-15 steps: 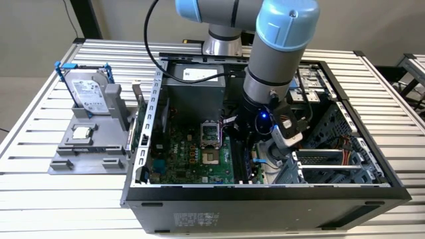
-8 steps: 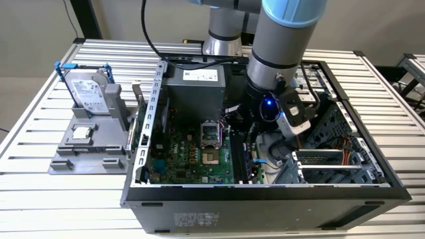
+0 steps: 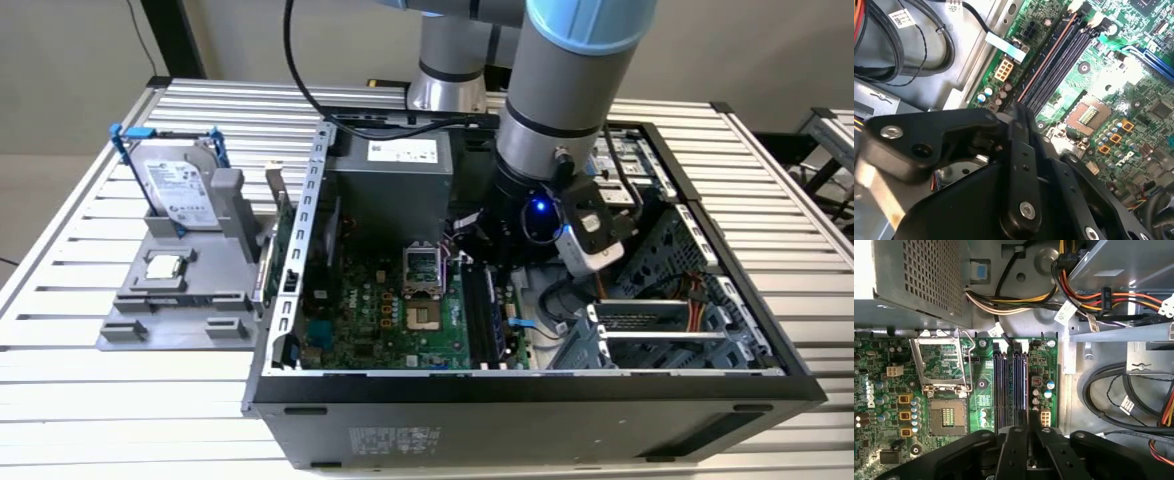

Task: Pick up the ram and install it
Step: 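Insert the ram into the slot, then press down the ram until it locks into place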

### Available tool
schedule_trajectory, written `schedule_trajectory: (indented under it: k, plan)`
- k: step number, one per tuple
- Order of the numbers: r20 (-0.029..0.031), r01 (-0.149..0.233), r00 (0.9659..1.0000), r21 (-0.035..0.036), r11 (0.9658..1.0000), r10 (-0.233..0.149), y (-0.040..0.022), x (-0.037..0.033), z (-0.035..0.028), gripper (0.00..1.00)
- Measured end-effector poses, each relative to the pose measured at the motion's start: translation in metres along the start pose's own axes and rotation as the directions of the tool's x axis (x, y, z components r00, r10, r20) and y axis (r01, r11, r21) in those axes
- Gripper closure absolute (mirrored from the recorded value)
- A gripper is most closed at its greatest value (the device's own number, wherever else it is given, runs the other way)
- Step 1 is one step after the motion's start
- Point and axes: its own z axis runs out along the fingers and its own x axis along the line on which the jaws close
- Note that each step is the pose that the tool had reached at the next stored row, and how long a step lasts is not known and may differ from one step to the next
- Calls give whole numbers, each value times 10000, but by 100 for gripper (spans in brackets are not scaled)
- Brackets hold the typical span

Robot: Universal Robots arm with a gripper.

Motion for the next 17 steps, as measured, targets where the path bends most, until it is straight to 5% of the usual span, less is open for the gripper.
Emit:
schedule_trajectory:
  k: [17]
  plan:
    - [1,122,9999,17,9999,-122,0,4,0,100]
